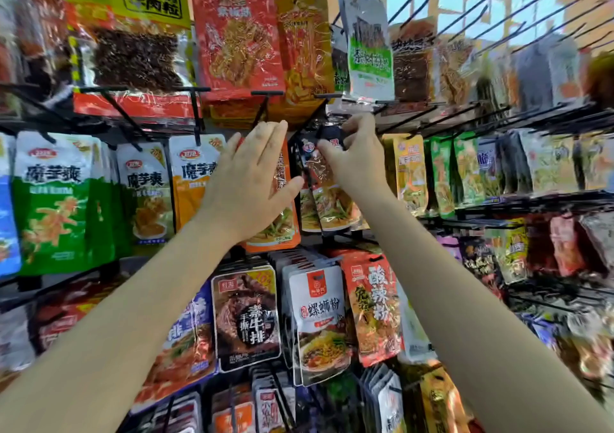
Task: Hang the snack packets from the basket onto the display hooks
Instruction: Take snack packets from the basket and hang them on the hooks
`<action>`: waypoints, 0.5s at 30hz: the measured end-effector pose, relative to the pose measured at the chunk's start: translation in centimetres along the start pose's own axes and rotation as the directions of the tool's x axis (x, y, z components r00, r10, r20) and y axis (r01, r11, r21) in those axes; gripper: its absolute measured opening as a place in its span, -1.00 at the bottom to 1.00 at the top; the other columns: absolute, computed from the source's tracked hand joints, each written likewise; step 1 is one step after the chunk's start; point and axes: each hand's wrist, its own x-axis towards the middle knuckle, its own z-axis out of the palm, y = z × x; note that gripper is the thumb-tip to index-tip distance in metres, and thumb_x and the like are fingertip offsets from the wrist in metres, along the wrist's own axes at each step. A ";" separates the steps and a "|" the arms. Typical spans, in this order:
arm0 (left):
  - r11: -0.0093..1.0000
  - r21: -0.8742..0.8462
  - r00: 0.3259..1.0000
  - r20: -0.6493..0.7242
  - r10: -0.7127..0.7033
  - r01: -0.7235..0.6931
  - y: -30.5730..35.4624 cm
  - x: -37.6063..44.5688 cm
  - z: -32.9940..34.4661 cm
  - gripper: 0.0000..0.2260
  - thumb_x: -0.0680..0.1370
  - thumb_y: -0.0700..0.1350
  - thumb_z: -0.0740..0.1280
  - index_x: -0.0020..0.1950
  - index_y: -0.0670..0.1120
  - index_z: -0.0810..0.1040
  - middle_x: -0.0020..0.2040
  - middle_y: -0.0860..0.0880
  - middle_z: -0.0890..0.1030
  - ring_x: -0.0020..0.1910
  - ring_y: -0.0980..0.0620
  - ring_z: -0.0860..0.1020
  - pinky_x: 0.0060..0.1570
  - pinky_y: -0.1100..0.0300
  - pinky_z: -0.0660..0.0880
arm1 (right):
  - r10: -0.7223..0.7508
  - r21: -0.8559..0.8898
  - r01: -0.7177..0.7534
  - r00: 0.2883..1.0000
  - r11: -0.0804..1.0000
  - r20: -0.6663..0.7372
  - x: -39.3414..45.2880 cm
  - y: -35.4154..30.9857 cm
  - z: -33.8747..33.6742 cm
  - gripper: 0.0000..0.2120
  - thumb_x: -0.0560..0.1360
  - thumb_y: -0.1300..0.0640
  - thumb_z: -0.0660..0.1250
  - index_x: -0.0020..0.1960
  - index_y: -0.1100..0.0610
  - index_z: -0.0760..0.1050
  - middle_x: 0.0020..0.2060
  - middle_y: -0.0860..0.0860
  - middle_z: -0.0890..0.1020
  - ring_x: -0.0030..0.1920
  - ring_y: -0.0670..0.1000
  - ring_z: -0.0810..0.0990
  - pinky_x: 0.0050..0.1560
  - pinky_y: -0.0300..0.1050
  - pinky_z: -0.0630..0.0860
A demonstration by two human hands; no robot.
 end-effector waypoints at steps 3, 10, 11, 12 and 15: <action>0.998 0.049 0.999 -0.012 0.030 -0.029 -0.1 -0.4 -0.4 -0.28 0.62 0.26 -0.01 0.65 -0.16 0.05 0.63 -0.12 0.15 0.61 -0.08 0.11 0.58 -0.11 0.00 | -0.290 -0.215 0.273 0.956 0.938 -0.051 -0.8 1.0 -0.3 -0.60 0.51 0.07 0.47 0.28 0.12 0.47 0.13 0.12 0.46 0.15 0.14 0.46 0.12 -0.02 0.43; 0.973 0.230 0.996 0.092 -0.017 -0.004 -0.8 -1.4 -0.3 -0.23 0.60 0.34 -0.13 0.66 -0.12 -0.14 0.66 -0.05 -0.23 0.64 -0.07 -0.18 0.57 -0.18 -0.16 | -0.365 -0.333 0.427 0.901 0.840 0.235 -2.1 2.3 0.5 -0.57 0.60 0.00 0.35 0.43 0.09 0.46 0.20 0.12 0.48 0.21 0.13 0.47 0.15 0.01 0.46; 0.968 0.249 0.993 0.112 -0.034 0.005 -0.7 -1.4 -0.4 -0.23 0.60 0.34 -0.15 0.66 -0.11 -0.14 0.65 -0.04 -0.26 0.64 -0.08 -0.20 0.56 -0.18 -0.17 | -0.358 -0.339 0.427 0.900 0.838 0.247 -2.1 2.3 0.8 -0.56 0.60 -0.01 0.34 0.44 0.08 0.45 0.20 0.11 0.47 0.18 0.12 0.48 0.13 0.02 0.48; 0.966 0.259 0.991 0.123 -0.046 0.012 -0.5 -1.3 -0.5 -0.24 0.59 0.34 -0.15 0.66 -0.09 -0.15 0.65 -0.04 -0.29 0.63 -0.08 -0.23 0.56 -0.19 -0.18 | -0.349 -0.335 0.424 0.899 0.841 0.264 -2.1 2.2 0.9 -0.55 0.61 -0.02 0.34 0.45 0.07 0.44 0.21 0.10 0.46 0.15 0.10 0.49 0.11 0.01 0.48; 0.971 0.235 0.989 0.128 -0.070 0.039 0.0 -1.4 -1.1 -0.26 0.60 0.34 -0.18 0.67 -0.06 -0.13 0.64 -0.03 -0.31 0.62 -0.06 -0.28 0.56 -0.19 -0.20 | -0.343 -0.255 0.404 0.905 0.879 0.252 -3.0 2.3 -0.3 -0.60 0.63 -0.02 0.32 0.43 0.06 0.46 0.16 0.07 0.43 -0.04 0.01 0.46 -0.02 -0.08 0.45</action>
